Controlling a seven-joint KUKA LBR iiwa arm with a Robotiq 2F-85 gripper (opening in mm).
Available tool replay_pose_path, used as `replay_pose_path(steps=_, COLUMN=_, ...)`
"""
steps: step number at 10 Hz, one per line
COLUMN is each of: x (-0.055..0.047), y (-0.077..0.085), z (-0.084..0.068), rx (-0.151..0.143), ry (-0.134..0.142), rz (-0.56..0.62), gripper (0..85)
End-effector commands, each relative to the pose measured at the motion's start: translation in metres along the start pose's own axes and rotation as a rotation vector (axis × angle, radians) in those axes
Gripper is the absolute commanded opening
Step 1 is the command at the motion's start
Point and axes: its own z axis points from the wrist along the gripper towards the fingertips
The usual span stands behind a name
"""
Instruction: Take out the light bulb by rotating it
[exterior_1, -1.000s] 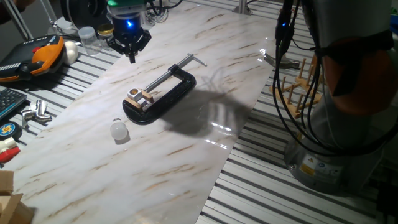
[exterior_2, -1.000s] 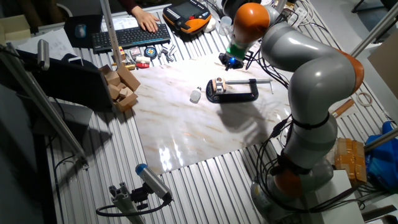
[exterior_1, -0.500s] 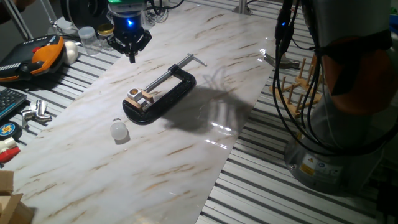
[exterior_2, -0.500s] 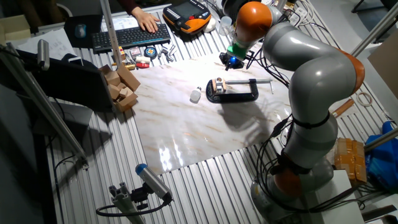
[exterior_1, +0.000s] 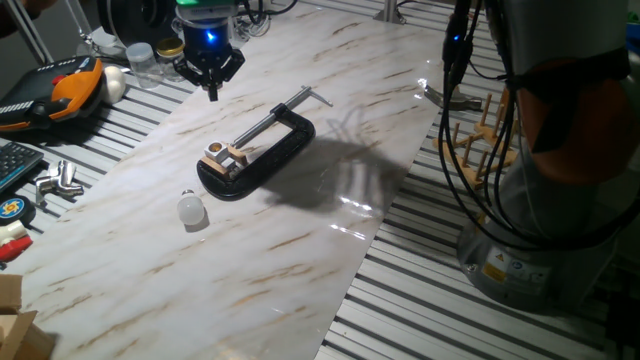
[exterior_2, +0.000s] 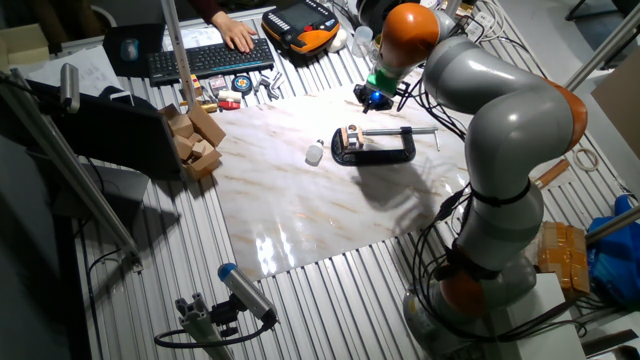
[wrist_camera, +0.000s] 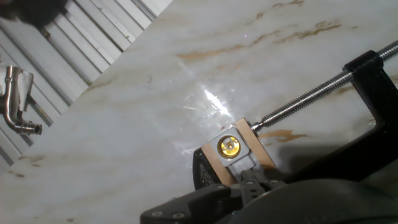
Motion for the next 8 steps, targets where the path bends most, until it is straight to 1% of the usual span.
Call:
replay_pose_path(steps=1, x=-0.0003, y=0.0002, z=0.0003, rx=-0.001, ry=0.001, rz=0.000, gripper=0.0)
replay_pose_path(steps=2, x=-0.0002, y=-0.0006, z=-0.0003, rx=0.004, ry=-0.003, rz=-0.002, gripper=0.0)
replay_pose_path(steps=4, x=0.0010, y=-0.0033, z=-0.0031, rx=0.003, ry=0.018, rz=-0.009, gripper=0.0)
replay_pose_path(steps=5, x=0.0014, y=-0.0030, z=-0.0030, rx=0.001, ry=0.021, rz=-0.009, gripper=0.0)
replay_pose_path(steps=6, x=0.0014, y=-0.0030, z=-0.0030, rx=-0.005, ry=0.017, rz=0.002, gripper=0.0)
replay_pose_path(steps=7, x=0.0014, y=-0.0030, z=-0.0030, rx=0.005, ry=-0.015, rz=-0.004, gripper=0.0)
replay_pose_path(steps=8, x=0.0014, y=-0.0030, z=-0.0030, rx=0.018, ry=-0.035, rz=-0.010, gripper=0.0)
